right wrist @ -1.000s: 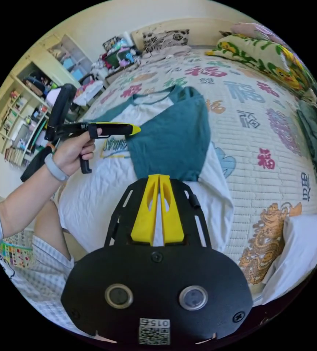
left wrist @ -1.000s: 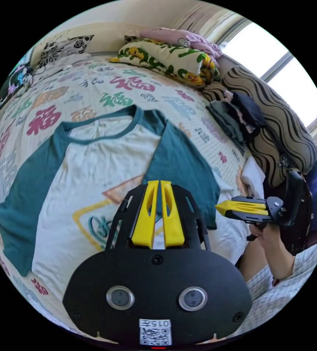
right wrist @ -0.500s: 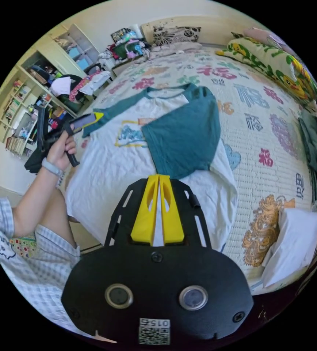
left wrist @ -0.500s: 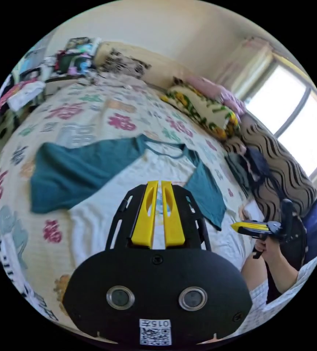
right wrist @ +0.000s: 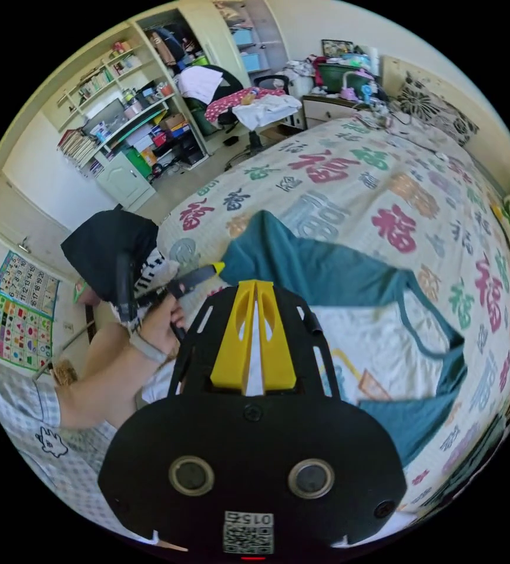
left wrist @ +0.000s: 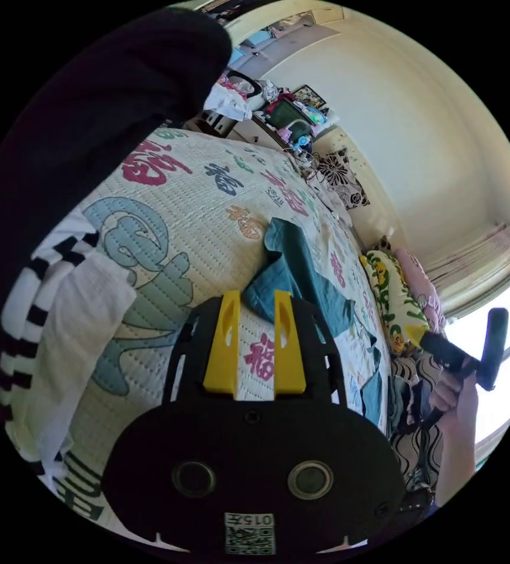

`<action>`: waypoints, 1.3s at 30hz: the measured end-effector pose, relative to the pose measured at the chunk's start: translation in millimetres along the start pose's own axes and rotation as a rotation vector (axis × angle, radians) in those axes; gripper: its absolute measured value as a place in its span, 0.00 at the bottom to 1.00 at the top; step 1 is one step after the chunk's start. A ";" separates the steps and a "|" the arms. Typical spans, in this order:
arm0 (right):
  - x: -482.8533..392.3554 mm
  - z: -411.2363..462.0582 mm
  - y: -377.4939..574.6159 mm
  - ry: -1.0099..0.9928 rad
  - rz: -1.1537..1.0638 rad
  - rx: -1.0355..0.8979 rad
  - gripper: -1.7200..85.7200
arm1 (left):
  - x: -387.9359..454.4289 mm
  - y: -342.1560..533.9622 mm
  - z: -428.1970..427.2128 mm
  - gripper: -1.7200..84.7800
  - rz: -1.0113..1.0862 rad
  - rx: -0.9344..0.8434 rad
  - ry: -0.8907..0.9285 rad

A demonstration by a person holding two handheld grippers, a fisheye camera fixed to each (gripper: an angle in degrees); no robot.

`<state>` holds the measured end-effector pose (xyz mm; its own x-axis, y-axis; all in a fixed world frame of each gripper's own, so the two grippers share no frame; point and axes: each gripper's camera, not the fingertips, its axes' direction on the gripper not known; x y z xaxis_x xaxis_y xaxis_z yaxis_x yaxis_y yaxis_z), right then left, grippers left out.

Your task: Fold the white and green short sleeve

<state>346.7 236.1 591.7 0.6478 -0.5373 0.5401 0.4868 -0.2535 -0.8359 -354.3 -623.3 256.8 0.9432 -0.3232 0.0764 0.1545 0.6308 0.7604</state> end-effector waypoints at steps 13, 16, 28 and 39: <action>-41.3 209.2 -198.4 0.134 -0.136 -0.461 0.10 | -32.3 34.9 -91.2 0.01 0.023 -0.020 0.100; -42.4 237.7 -214.6 0.207 -0.123 -0.522 0.09 | -30.2 34.6 -101.4 0.01 0.033 -0.019 0.107; 83.4 111.8 -214.0 -0.077 0.084 -0.161 0.01 | 29.4 30.6 -138.7 0.01 0.103 0.044 0.202; 254.5 30.0 -50.8 -0.117 0.493 0.013 0.02 | 181.5 110.6 -70.2 0.03 0.523 -0.176 0.215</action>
<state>504.5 136.4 774.6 0.8633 -0.4966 0.0899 0.1139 0.0181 -0.9933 -145.4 -562.7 309.4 0.9427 0.2012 0.2661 -0.3182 0.7816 0.5366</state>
